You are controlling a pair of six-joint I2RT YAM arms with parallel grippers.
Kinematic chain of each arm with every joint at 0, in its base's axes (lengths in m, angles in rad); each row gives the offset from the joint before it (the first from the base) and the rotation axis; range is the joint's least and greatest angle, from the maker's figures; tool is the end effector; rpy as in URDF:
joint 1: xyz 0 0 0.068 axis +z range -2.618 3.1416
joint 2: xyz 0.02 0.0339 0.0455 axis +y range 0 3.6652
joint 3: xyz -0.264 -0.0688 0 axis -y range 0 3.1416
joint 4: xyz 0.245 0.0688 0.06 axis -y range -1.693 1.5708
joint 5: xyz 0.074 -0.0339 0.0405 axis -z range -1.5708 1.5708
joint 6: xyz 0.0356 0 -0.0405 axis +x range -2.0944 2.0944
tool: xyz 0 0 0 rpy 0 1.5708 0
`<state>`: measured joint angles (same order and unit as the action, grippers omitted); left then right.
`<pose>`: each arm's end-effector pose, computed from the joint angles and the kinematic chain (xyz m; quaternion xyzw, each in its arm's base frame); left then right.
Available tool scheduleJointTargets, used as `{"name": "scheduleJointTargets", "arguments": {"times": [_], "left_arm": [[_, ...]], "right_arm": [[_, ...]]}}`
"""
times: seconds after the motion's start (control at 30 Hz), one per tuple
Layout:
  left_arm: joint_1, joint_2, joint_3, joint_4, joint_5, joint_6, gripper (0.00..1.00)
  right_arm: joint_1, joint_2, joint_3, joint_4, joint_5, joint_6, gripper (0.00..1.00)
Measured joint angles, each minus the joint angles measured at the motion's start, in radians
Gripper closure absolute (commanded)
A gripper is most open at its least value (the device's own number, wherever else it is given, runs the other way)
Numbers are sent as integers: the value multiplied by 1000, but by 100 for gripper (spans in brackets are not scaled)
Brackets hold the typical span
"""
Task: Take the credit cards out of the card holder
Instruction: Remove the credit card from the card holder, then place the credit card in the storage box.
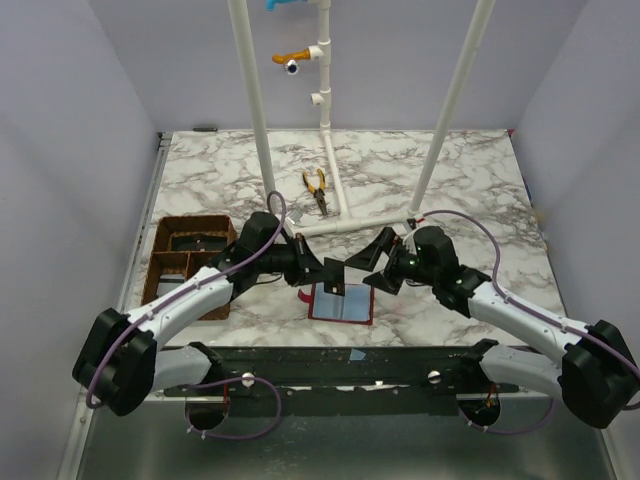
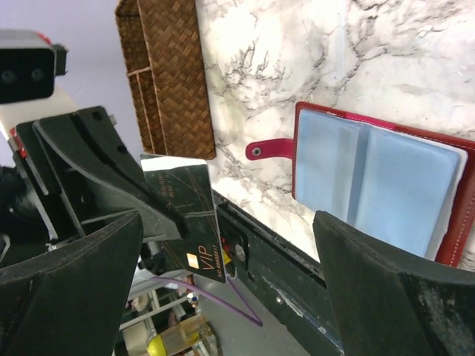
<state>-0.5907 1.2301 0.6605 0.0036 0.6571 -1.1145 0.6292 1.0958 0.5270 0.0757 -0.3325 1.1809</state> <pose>0.2011 -0.1610 0.2259 -0.0647 0.8415 -0.5293 0.0870 0.1814 0.1464 0.2159 0.1488 0.8376 0.4857 0.2009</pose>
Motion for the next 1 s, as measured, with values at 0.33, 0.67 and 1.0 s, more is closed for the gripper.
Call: {"name": "scheduleJointTargets", "arguments": {"times": [0.33, 0.67, 1.0], "left_arm": [[86, -232, 7, -303, -181, 140, 100], [342, -317, 20, -519, -278, 266, 100], [589, -221, 132, -551, -321, 300, 100]], "right_arm": [[0, -19, 13, -122, 67, -50, 0], [0, -19, 13, -134, 74, -76, 0], [0, -19, 13, -153, 73, -101, 0]]}}
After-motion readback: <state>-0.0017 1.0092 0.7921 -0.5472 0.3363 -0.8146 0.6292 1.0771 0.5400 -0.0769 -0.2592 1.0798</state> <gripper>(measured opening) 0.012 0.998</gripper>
